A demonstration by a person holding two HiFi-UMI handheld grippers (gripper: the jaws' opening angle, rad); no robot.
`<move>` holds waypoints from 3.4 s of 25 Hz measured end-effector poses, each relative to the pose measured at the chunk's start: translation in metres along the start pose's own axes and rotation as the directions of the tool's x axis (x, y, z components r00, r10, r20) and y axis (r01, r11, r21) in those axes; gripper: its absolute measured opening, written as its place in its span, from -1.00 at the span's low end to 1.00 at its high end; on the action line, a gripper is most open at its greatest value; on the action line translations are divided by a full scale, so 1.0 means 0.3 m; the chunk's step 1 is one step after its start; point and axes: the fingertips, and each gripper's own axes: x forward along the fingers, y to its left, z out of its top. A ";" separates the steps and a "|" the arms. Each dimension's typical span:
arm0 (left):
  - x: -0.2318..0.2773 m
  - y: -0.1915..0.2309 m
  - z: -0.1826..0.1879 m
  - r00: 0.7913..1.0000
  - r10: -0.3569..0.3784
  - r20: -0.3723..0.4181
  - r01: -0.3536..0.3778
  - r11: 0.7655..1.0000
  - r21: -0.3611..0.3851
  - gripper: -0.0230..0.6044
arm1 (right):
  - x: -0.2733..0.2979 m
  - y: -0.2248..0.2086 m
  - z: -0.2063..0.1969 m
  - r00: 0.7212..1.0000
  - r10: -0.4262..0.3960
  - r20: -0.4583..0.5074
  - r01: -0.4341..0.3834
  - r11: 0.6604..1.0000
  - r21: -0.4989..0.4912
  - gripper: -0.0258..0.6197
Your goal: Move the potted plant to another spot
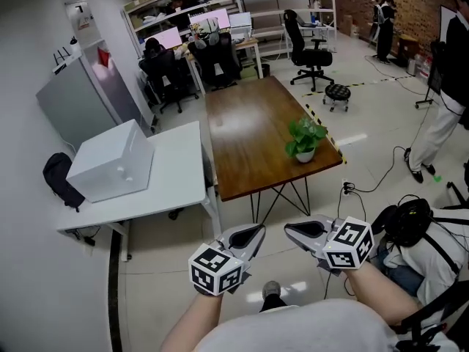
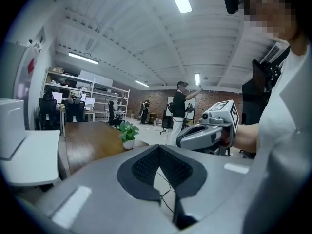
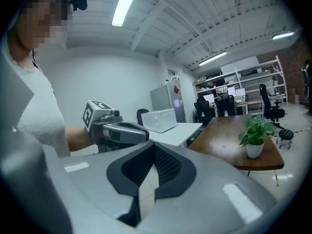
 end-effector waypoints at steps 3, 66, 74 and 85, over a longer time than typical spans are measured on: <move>0.072 0.191 0.020 1.000 -0.019 -0.016 0.019 1.000 -0.008 -0.94 | 0.129 -0.142 0.051 1.000 -0.015 -0.008 0.015 1.000 0.016 -0.91; 0.616 0.720 -0.058 0.967 -0.111 -0.231 0.087 0.990 -0.113 -0.94 | 0.141 -1.321 -0.312 0.899 -0.406 -0.163 0.419 0.907 0.046 -0.18; 0.585 0.757 -0.129 0.957 -0.082 -0.278 0.044 0.989 -0.140 -0.94 | 0.244 -1.534 -0.504 0.834 -0.496 -0.242 0.515 0.857 0.016 0.31; 0.572 0.807 -0.150 0.954 -0.063 -0.294 0.018 0.988 -0.155 -0.94 | 0.354 -1.653 -0.542 0.801 -0.549 -0.240 0.562 0.827 -0.016 0.56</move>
